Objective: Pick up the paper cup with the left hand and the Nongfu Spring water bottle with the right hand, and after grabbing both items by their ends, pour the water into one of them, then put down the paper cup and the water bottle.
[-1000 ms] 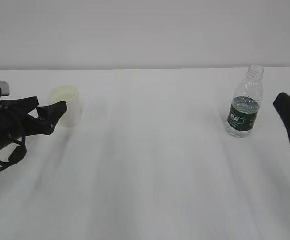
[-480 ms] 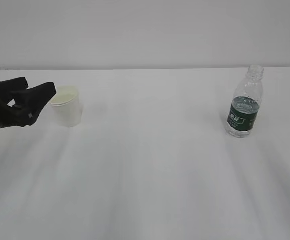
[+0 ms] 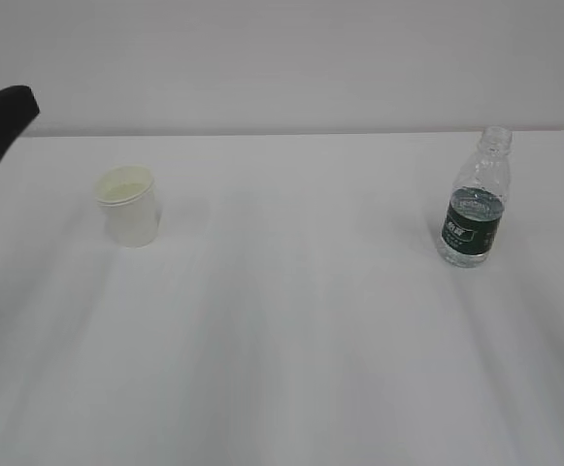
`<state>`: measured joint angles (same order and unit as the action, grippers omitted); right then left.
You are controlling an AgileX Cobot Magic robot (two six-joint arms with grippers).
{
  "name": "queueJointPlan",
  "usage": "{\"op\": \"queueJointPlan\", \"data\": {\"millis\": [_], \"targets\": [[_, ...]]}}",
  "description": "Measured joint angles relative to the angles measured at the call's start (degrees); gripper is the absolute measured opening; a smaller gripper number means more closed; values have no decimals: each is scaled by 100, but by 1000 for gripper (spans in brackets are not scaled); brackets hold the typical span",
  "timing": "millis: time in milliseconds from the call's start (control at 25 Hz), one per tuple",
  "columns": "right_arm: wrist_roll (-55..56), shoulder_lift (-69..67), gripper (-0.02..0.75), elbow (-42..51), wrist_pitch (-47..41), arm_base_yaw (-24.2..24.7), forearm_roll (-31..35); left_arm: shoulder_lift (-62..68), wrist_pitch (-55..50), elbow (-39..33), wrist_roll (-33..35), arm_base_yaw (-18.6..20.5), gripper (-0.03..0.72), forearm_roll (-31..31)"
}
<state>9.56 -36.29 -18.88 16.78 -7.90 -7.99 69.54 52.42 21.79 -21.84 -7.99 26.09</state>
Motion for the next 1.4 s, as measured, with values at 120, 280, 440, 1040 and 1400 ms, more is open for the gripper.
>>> {"op": "queueJointPlan", "data": {"millis": [120, 280, 440, 1040, 1400], "targets": [[0, 300, 563, -306, -794, 0, 0, -764, -806, 0, -329, 0, 589, 0], [0, 747, 563, -645, -1743, 0, 0, -1663, -1666, -27, -761, 0, 589, 63], [0, 1249, 563, -976, -2783, 0, 11, -2419, -2394, -42, -906, -58, 582, 97], [0, 2878, 563, -1287, -4441, 0, 44, -5536, -5854, 130, -1043, -721, 566, -68], [0, 3006, 563, -1555, -5439, 0, 228, -6388, -7558, 788, -837, -721, 559, -244]]}}
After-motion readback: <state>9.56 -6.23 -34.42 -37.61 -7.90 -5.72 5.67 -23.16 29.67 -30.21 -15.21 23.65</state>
